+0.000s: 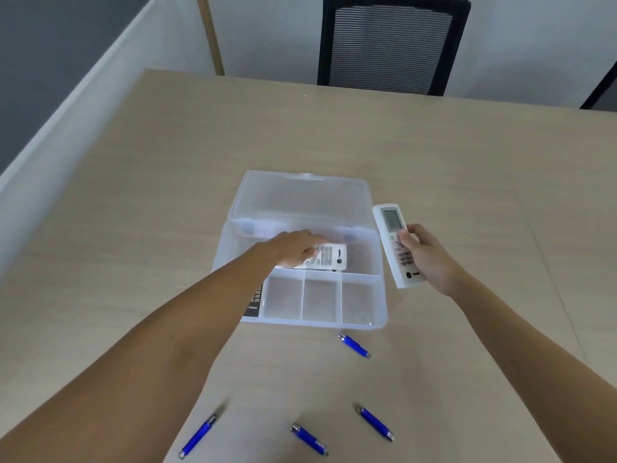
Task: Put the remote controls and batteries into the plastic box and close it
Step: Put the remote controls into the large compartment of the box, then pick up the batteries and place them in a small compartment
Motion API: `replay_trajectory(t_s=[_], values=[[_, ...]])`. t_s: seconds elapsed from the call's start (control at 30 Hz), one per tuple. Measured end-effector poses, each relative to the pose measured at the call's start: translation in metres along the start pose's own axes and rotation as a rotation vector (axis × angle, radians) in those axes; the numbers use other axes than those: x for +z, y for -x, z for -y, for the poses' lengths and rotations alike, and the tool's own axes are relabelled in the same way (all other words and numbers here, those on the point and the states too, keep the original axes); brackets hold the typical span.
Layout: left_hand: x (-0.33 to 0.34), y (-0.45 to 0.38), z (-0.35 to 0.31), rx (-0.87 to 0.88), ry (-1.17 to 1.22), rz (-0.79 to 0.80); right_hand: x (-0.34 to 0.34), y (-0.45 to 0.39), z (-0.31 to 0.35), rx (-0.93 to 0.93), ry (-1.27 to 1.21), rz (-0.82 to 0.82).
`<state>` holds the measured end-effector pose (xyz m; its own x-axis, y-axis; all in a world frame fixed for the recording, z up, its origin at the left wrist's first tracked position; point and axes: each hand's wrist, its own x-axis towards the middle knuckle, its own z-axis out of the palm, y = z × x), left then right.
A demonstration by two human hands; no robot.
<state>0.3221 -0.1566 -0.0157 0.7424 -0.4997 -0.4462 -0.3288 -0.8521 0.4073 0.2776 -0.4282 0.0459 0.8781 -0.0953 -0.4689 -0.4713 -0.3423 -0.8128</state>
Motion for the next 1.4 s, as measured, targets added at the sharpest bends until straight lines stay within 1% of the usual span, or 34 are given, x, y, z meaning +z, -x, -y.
replay_trajectory(t_s=[0.07, 0.13, 0.2, 0.27, 0.3, 0.37, 0.4, 0.43, 0.47, 0.5, 0.53, 0.57, 0.6, 0.63, 0.73, 0.87, 0.93, 1.0, 1.03, 1.1, 1.13, 1.17, 1.2, 1.23, 1.27, 1.33, 1.4], values=[[0.005, 0.001, 0.005, 0.002, -0.1, 0.018, 0.007, -0.01, 0.0, -0.009, 0.023, 0.007], [0.011, 0.004, 0.01, -0.021, -0.18, -0.017, 0.016, -0.018, 0.003, -0.05, 0.079, 0.017], [0.017, 0.013, 0.015, -0.025, -0.172, -0.152, 0.026, -0.026, 0.006, -0.138, 0.185, 0.021], [0.024, 0.029, 0.021, -0.082, -0.145, -0.387, 0.04, -0.032, 0.013, -0.227, 0.335, 0.051], [0.028, 0.039, 0.025, -0.153, -0.119, -0.512, 0.048, -0.034, 0.017, -0.262, 0.415, 0.087], [0.037, 0.067, 0.034, -0.369, -0.039, -0.737, 0.066, -0.038, 0.026, -0.336, 0.578, 0.188], [0.042, 0.081, 0.04, -0.49, 0.03, -0.812, 0.077, -0.038, 0.03, -0.361, 0.628, 0.238], [0.047, 0.094, 0.045, -0.6, 0.114, -0.847, 0.088, -0.038, 0.033, -0.366, 0.661, 0.287], [0.054, 0.104, 0.051, -0.679, 0.199, -0.831, 0.099, -0.038, 0.034, -0.364, 0.704, 0.319], [0.06, 0.112, 0.054, -0.707, 0.271, -0.789, 0.11, -0.04, 0.034, -0.365, 0.77, 0.333], [0.068, 0.116, 0.057, -0.679, 0.337, -0.745, 0.119, -0.044, 0.031, -0.367, 0.858, 0.333], [0.073, 0.119, 0.059, -0.615, 0.41, -0.73, 0.128, -0.049, 0.029, -0.368, 0.94, 0.328], [0.076, 0.12, 0.06, -0.561, 0.48, -0.75, 0.134, -0.053, 0.026, -0.361, 1.004, 0.331], [0.075, 0.12, 0.061, -0.545, 0.521, -0.785, 0.14, -0.056, 0.024, -0.36, 1.051, 0.355], [0.073, 0.117, 0.063, -0.622, 0.535, -0.848, 0.152, -0.056, 0.019, -0.332, 1.07, 0.467], [0.073, 0.118, 0.06, -0.646, 0.559, -0.84, 0.153, -0.046, 0.023, -0.319, 1.057, 0.471], [0.07, 0.118, 0.062, -0.633, 0.573, -0.787, 0.145, -0.039, 0.019, -0.292, 1.013, 0.462], [0.067, 0.122, 0.061, -0.62, 0.67, -0.747, 0.14, -0.025, 0.012, -0.283, 0.917, 0.375], [0.066, 0.125, 0.059, -0.634, 0.767, -0.749, 0.138, -0.015, 0.007, -0.347, 0.871, 0.298], [0.072, 0.137, 0.054, -0.7, 0.94, -0.813, 0.13, 0.018, -0.004, -0.581, 0.695, 0.119], [0.079, 0.148, 0.049, -0.725, 0.956, -0.872, 0.124, 0.037, -0.014, -0.706, 0.585, 0.046], [0.09, 0.163, 0.043, -0.729, 0.916, -0.917, 0.118, 0.057, -0.028, -0.803, 0.526, 0.013], [0.104, 0.179, 0.037, -0.711, 0.847, -0.933, 0.112, 0.076, -0.046, -0.869, 0.536, 0.029], [0.124, 0.197, 0.032, -0.688, 0.773, -0.92, 0.107, 0.092, -0.066, -0.906, 0.608, 0.064], [0.144, 0.215, 0.029, -0.674, 0.704, -0.872, 0.105, 0.105, -0.086, -0.93, 0.71, 0.092], [0.185, 0.248, 0.022, -0.709, 0.571, -0.691, 0.102, 0.111, -0.126, -0.908, 0.95, 0.082], [0.216, 0.272, 0.014, -0.724, 0.41, -0.522, 0.103, 0.102, -0.147, -0.768, 1.164, 0.074]])
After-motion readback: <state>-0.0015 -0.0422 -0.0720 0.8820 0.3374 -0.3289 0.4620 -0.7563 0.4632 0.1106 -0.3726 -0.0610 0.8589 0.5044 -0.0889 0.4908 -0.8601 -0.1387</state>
